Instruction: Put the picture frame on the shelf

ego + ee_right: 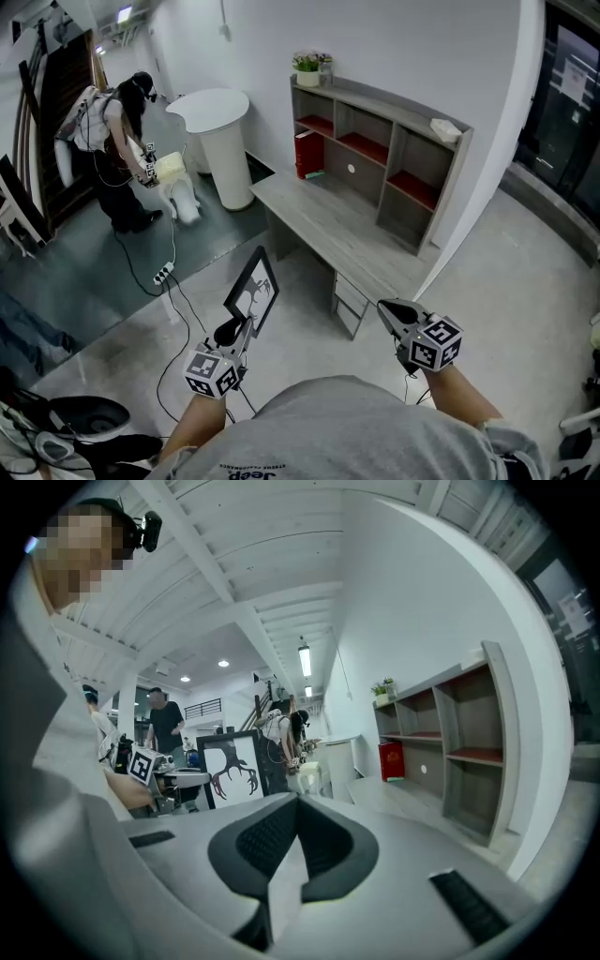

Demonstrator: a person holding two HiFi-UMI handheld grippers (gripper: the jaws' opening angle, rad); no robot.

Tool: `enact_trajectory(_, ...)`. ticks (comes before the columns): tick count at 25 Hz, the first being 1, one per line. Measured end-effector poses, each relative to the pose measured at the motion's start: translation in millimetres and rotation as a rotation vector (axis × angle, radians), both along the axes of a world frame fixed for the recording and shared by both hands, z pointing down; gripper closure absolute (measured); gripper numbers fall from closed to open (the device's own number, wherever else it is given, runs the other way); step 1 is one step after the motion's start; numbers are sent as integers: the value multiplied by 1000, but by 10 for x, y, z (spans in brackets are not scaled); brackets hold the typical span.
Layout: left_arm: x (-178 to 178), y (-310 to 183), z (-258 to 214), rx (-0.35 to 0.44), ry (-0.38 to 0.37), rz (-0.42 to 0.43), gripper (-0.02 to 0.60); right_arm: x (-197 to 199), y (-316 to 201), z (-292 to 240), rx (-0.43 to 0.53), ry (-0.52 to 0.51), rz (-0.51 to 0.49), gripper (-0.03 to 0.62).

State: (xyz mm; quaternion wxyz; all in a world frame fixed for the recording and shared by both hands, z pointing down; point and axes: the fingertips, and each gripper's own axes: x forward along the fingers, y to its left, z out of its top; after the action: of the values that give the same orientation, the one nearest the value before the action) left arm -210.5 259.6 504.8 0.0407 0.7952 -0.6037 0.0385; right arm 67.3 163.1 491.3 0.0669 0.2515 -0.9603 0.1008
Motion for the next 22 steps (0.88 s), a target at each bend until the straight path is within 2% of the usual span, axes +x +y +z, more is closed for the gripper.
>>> enact_trajectory(4, 309, -105, -29, 4, 9, 22, 494, 292, 21, -14, -6, 1, -14, 592)
enact_trajectory(15, 1487, -441, -73, 18, 42, 76, 494, 1401, -17, 26, -11, -3, -46, 591)
enact_trajectory(22, 1915, -597, -102, 14, 52, 90, 494, 1818, -112, 60, -17, -17, -53, 589)
